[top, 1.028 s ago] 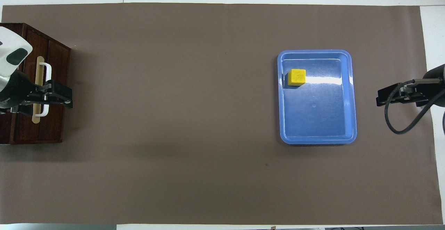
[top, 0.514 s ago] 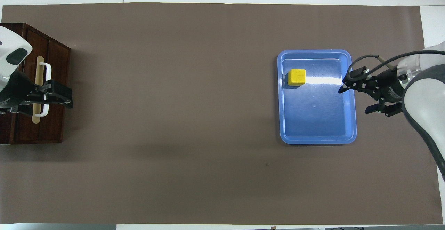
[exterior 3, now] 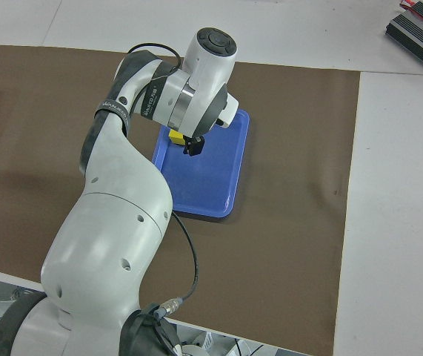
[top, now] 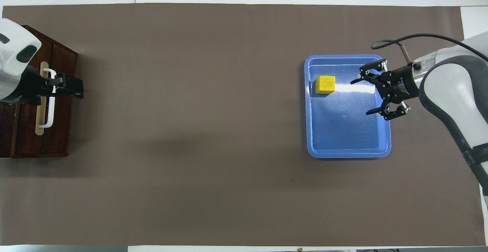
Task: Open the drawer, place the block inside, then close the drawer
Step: 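Move the open right gripper over the yellow block in the tray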
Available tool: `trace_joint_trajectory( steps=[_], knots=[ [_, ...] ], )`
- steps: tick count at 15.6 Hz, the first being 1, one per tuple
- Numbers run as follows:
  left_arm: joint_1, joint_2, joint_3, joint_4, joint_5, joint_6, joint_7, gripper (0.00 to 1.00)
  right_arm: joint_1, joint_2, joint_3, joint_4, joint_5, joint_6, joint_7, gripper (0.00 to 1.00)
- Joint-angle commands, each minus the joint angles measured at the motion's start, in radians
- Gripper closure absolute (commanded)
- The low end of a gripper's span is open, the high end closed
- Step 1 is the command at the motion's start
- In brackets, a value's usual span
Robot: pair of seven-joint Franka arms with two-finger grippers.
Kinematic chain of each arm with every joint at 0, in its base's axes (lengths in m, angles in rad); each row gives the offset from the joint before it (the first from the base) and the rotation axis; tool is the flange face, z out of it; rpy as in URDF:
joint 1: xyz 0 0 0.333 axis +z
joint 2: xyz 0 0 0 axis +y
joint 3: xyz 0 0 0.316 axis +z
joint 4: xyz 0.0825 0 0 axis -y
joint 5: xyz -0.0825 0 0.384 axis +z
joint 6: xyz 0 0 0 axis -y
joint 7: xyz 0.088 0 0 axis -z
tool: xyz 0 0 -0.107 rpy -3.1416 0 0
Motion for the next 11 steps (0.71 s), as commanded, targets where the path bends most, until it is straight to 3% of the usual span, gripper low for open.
trace_joint_trajectory(
  steps=[1,6,11],
  knots=[
    [-0.003,0.02,0.0,-0.068,0.128,0.095,0.019,0.0,-0.024,0.07,0.005,0.005,0.105,0.026,0.032,0.0],
    [0.007,0.1,0.0,-0.147,0.272,0.289,0.044,0.0,-0.051,0.226,0.005,0.143,0.226,0.01,0.106,0.0],
    [0.061,0.157,0.002,-0.175,0.338,0.409,0.179,0.0,-0.038,0.271,0.005,0.147,0.313,0.038,0.115,0.0]
  ],
)
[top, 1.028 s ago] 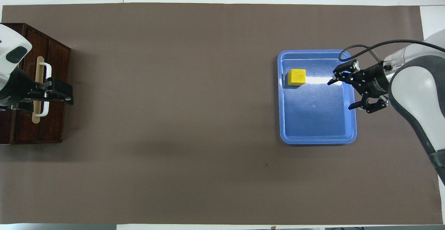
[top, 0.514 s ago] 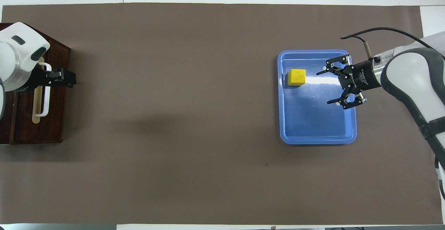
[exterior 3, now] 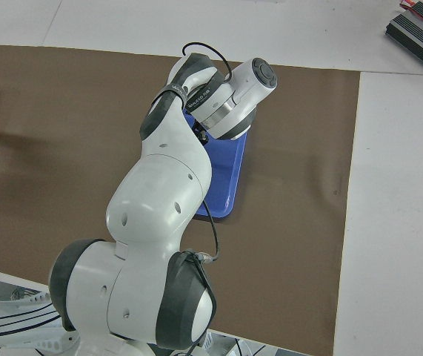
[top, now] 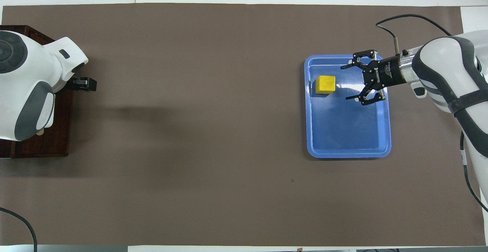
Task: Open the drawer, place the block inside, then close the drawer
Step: 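Move the open right gripper over the yellow block in the tray, then close the right gripper on the block while the left gripper pulls the drawer open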
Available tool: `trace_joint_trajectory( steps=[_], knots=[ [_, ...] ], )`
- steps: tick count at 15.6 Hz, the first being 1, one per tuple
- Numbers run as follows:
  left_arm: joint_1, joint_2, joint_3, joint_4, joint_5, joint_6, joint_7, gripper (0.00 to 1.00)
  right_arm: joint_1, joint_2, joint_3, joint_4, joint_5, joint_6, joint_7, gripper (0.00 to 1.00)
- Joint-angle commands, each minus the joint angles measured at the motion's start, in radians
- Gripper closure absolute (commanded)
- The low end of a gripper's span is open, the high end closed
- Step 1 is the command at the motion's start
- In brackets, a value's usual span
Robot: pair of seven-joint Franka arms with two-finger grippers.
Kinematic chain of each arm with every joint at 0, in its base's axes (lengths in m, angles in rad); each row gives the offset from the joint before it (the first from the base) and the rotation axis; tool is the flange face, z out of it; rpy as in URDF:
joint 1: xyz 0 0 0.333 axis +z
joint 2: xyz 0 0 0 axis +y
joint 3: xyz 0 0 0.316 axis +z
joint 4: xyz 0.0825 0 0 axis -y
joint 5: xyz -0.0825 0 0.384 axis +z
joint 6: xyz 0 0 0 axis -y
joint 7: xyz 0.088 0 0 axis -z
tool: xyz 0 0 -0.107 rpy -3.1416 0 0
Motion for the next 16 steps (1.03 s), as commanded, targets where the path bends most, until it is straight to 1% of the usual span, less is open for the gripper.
trace_joint_trajectory(
  steps=[1,2,4,7,10,13,16],
  knots=[
    [0.041,0.005,-0.003,-0.017,0.052,0.058,0.086,0.0,0.006,0.018,0.004,0.016,0.056,0.015,0.025,0.0],
    [0.053,0.012,-0.003,-0.018,0.057,0.076,0.087,0.0,0.006,0.02,0.004,0.013,0.057,0.016,0.023,0.0],
    [0.06,0.012,-0.003,-0.053,0.06,0.111,0.087,0.0,0.003,0.025,0.004,0.0,0.059,0.022,0.017,0.0],
    [0.061,0.013,-0.003,-0.096,0.06,0.142,0.078,0.0,0.013,0.026,0.004,-0.023,0.123,0.089,0.018,0.0],
    [0.044,0.027,-0.003,-0.104,0.06,0.158,0.07,0.0,0.02,0.044,0.006,-0.027,0.142,0.129,0.017,0.0],
    [-0.035,0.036,-0.005,-0.092,0.057,0.15,-0.02,0.0,0.04,0.049,0.006,-0.042,0.163,0.137,0.017,0.0],
    [-0.138,0.035,-0.006,-0.089,0.057,0.13,-0.173,0.0,0.04,0.048,0.006,-0.047,0.163,0.138,0.015,0.0]
  ],
)
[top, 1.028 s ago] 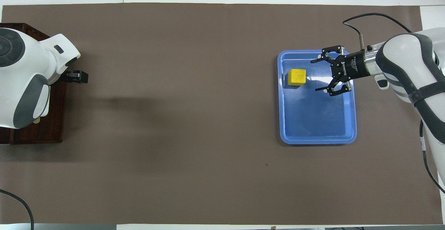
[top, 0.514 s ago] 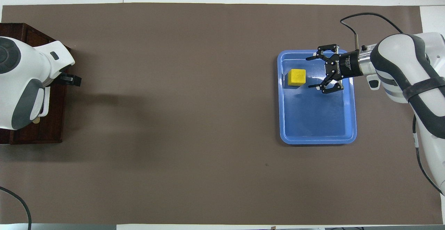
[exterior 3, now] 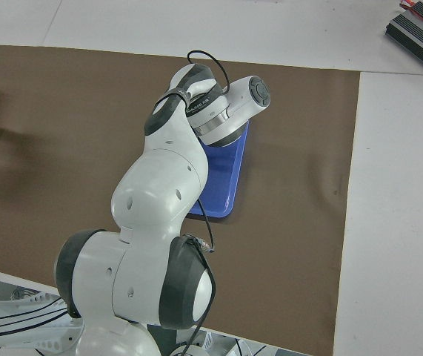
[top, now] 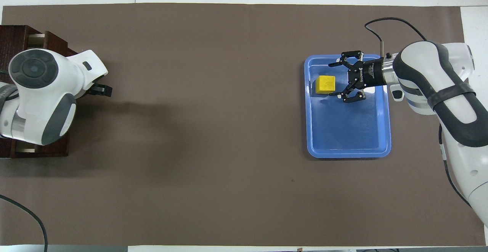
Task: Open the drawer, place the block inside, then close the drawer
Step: 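Close the right gripper on the block while the left gripper pulls the drawer open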
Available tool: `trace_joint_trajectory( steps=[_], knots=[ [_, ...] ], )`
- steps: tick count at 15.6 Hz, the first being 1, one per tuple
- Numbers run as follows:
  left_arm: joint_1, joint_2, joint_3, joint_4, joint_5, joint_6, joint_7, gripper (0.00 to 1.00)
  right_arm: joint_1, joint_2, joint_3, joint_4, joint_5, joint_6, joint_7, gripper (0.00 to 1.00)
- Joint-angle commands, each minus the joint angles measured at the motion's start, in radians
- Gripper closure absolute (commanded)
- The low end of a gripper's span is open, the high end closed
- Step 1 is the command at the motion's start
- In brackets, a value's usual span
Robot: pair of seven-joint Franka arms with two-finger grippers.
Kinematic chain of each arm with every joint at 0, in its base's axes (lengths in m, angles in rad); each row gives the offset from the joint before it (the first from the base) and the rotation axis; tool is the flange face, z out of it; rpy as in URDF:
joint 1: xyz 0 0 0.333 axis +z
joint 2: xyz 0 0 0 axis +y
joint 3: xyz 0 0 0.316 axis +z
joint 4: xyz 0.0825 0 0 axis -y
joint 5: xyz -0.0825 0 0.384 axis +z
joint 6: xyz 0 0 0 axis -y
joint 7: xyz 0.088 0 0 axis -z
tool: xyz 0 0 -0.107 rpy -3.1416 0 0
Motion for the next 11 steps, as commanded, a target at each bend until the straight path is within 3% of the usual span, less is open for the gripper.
trace_joint_trajectory(
  steps=[1,7,11],
  knots=[
    [-0.103,0.005,0.005,-0.001,0.013,-0.021,-0.111,0.0,-0.001,-0.007,0.004,-0.022,0.024,0.022,0.012,0.0],
    [-0.111,0.003,0.005,0.021,0.011,-0.064,-0.109,0.0,0.0,-0.012,0.004,-0.047,0.024,0.059,-0.005,0.0],
    [-0.12,0.006,0.002,0.231,-0.072,-0.319,-0.109,0.0,0.0,-0.012,0.004,-0.044,0.021,0.056,-0.003,0.04]
  ],
)
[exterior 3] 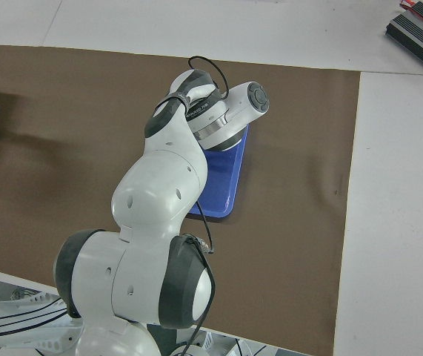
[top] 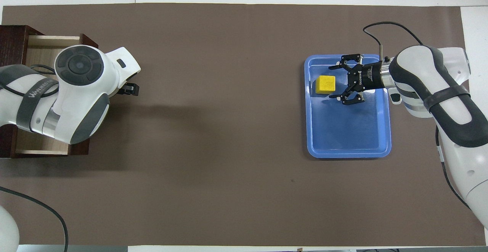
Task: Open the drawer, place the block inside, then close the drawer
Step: 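Close the right gripper on the block while the left gripper pulls the drawer open, then lift the block with the right gripper toward the approaching left gripper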
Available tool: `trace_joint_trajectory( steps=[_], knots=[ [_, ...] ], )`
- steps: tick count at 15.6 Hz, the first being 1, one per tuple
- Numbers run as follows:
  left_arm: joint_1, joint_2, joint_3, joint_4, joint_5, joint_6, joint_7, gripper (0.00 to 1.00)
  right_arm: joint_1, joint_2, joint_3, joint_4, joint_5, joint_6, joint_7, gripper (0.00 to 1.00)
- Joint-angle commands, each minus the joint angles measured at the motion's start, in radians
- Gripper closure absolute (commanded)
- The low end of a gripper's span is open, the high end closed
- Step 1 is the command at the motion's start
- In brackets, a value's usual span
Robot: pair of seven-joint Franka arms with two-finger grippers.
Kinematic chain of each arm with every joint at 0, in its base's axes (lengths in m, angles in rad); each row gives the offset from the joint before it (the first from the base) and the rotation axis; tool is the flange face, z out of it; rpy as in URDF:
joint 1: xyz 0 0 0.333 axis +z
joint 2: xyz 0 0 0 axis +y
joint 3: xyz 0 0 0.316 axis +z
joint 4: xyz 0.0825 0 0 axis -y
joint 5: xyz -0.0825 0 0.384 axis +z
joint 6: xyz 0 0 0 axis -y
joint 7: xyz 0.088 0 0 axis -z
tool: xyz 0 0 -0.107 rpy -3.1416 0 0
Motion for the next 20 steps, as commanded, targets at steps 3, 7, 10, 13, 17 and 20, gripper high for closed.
trace_joint_trajectory(
  steps=[3,7,10,13,17,20],
  knots=[
    [-0.023,-0.014,0.007,0.237,-0.192,-0.276,-0.04,0.0,0.002,-0.012,0.004,-0.012,0.022,0.021,-0.002,0.11],
    [-0.065,-0.07,-0.002,0.243,-0.355,-0.305,-0.441,0.0,0.01,-0.01,0.004,-0.01,0.022,0.021,-0.002,0.71],
    [-0.105,-0.081,-0.004,0.217,-0.43,-0.273,-0.78,0.0,0.013,-0.012,0.004,-0.007,0.021,0.022,-0.005,1.0],
    [-0.16,-0.1,-0.004,0.179,-0.446,-0.221,-1.024,0.0,0.022,-0.012,0.004,0.002,0.021,0.021,-0.003,1.0],
    [-0.176,-0.095,-0.004,0.154,-0.447,-0.154,-1.317,0.0,0.025,-0.009,0.004,0.074,-0.002,-0.023,0.039,1.0],
    [-0.185,-0.034,-0.002,0.193,-0.453,-0.146,-1.512,0.0,0.062,0.0,0.004,0.173,-0.065,-0.082,0.133,1.0]
  ],
)
